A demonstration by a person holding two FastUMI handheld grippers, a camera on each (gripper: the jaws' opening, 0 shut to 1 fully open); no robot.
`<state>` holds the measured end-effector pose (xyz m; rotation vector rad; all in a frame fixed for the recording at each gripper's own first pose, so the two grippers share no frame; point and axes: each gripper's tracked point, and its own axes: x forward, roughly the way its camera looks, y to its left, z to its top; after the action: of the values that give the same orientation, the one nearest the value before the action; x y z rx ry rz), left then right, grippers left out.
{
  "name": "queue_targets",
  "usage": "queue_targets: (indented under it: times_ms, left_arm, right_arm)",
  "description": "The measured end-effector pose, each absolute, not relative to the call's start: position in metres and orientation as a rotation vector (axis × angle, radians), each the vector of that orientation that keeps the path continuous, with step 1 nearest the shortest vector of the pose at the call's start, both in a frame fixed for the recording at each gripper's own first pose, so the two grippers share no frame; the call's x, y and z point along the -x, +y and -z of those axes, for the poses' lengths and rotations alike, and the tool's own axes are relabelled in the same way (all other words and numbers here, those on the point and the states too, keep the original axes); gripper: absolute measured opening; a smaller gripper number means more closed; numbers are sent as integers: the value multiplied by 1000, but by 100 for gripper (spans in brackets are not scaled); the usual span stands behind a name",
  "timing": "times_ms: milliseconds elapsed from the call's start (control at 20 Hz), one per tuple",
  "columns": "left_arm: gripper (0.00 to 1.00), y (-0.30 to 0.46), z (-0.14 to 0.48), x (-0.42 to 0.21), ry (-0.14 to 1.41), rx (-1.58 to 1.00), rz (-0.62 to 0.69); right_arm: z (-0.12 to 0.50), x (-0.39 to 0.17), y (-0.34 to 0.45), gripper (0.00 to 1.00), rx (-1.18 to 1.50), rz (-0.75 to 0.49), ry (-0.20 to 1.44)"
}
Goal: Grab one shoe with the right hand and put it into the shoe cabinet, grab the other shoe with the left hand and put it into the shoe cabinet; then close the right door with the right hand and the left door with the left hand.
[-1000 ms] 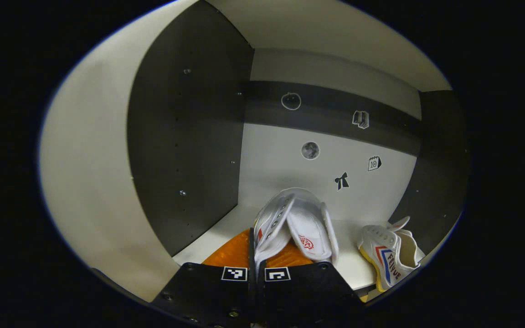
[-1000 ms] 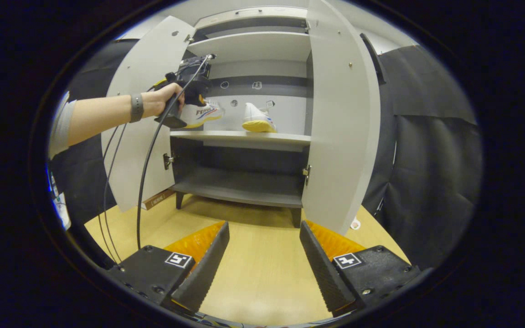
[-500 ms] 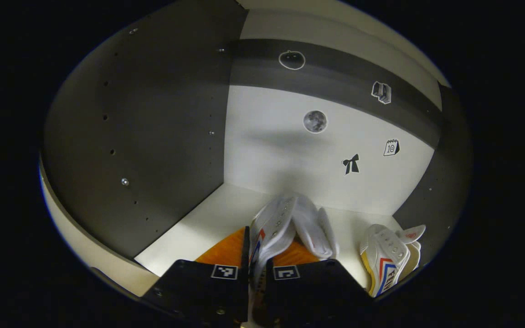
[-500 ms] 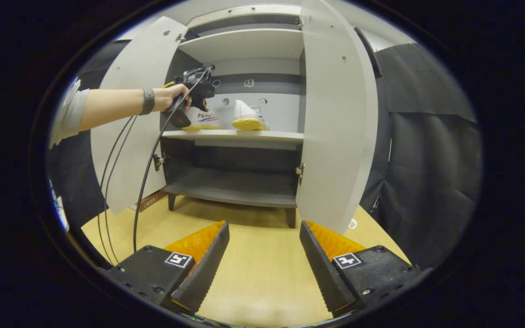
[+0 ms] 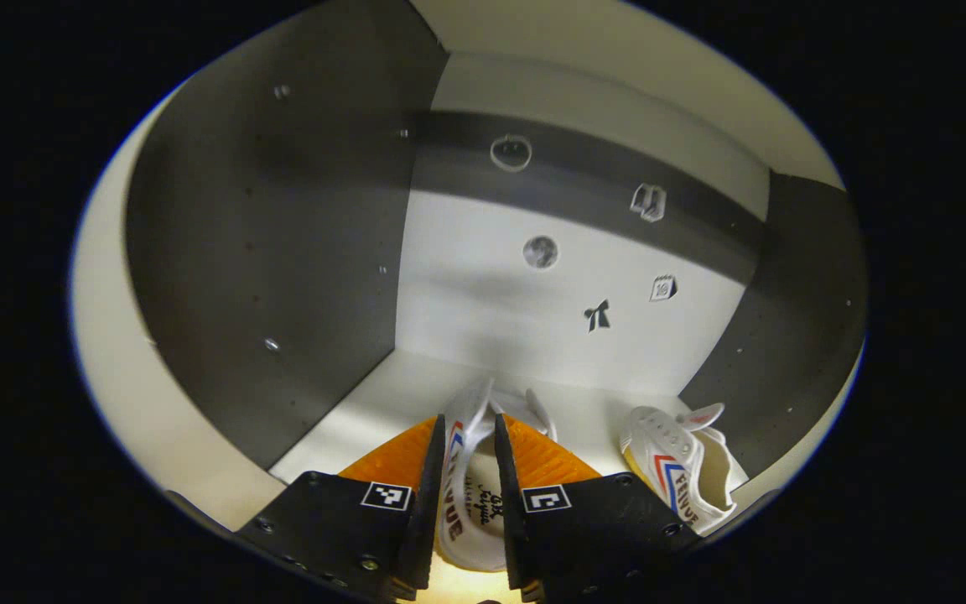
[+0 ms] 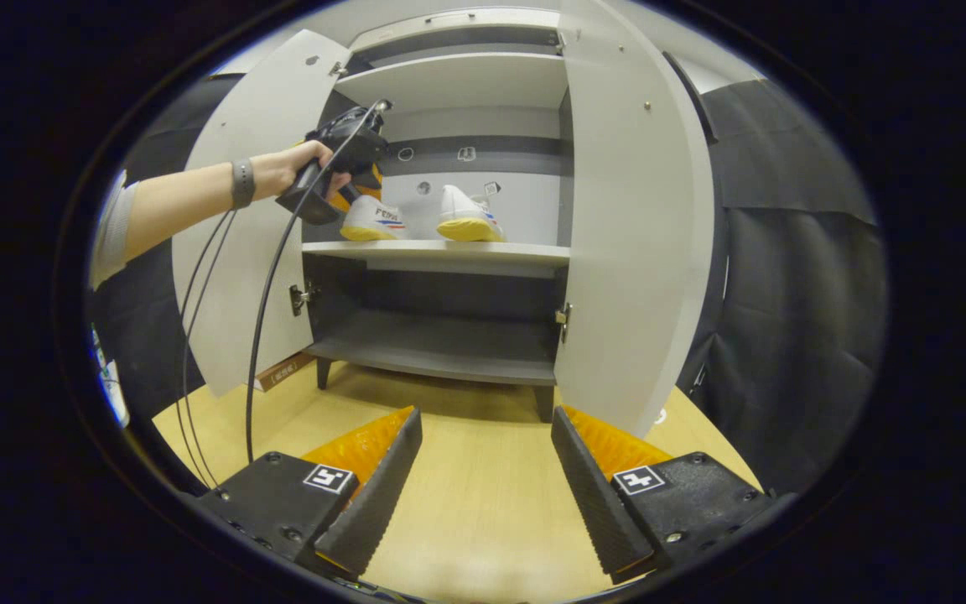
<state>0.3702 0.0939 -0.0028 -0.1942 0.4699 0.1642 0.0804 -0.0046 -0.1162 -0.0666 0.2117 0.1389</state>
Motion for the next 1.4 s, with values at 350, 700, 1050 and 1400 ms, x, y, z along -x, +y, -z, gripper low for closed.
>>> queue_targets:
  times_ms: [350,700,1050,1400]
  left_arm:
    - [36,73,-52,-254,210,121,-69]
    - [42,64,-18,-113,94,45,-78]
    - [58,29,26,-7,83,0,-46]
    - [80,27,31,30,98,60,-53]
  right_arm:
    - [107,-74,6,98,67,-176,185]
    - [98,-55,6,98,75,-188,167]
    - [90,-28,1,98,72,-184,152]
    - [36,-24,-79,98,42,-5,56]
